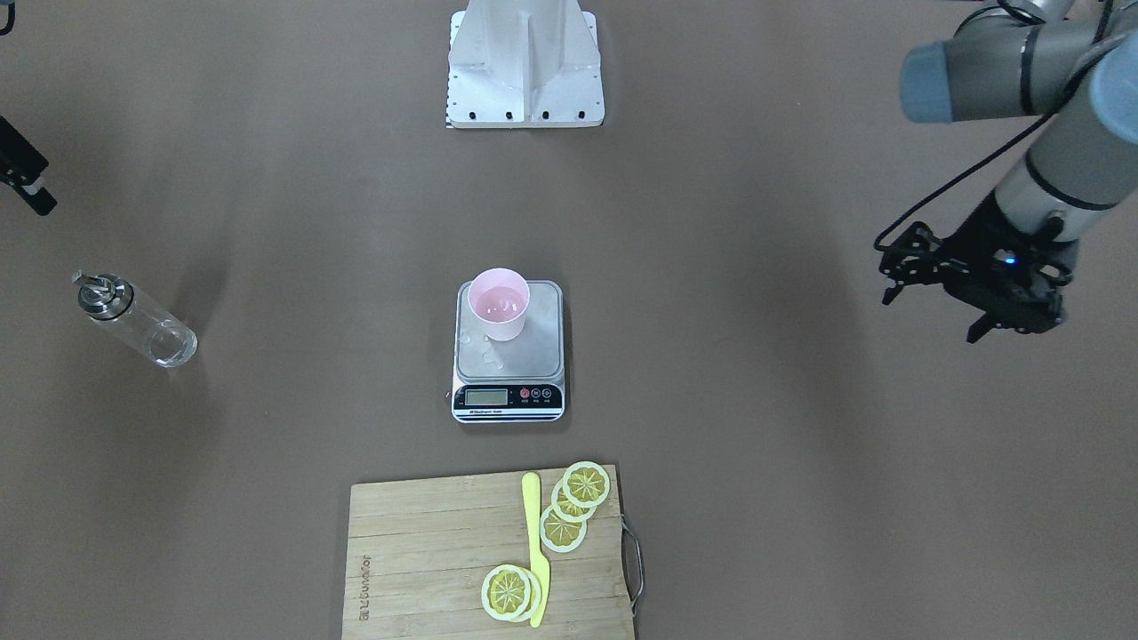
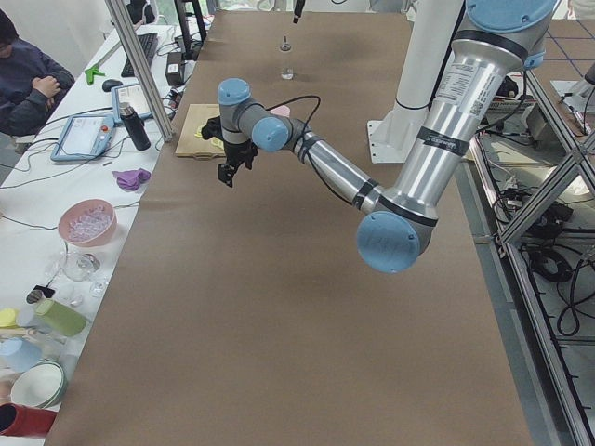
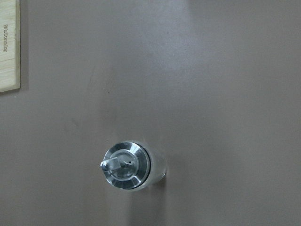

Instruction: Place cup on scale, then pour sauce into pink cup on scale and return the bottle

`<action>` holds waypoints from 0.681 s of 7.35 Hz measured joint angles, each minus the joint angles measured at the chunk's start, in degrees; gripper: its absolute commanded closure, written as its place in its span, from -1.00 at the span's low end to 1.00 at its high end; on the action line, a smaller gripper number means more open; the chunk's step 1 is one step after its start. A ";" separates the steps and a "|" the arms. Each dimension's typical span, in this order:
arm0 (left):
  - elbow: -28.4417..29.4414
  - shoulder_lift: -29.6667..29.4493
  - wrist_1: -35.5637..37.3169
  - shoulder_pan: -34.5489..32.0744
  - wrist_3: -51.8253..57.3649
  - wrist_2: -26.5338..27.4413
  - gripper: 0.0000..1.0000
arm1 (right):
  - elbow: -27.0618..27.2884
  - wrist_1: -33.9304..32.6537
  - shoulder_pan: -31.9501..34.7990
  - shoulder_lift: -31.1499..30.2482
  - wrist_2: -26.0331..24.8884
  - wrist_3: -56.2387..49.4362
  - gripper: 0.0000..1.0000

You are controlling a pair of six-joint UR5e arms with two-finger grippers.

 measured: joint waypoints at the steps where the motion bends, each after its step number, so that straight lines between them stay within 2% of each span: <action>1: 0.78 3.18 -0.05 -3.42 3.71 -0.38 -0.96 | 0.88 0.03 -4.40 -0.02 -5.05 3.83 -1.00; 3: 3.12 6.88 1.25 -11.16 14.81 -0.83 -0.96 | 1.81 0.13 -12.69 0.03 -15.35 9.30 -1.00; 5: 4.27 7.28 6.12 -16.34 21.67 -0.99 -0.96 | 1.89 2.22 -19.41 -0.79 -25.34 11.97 -1.00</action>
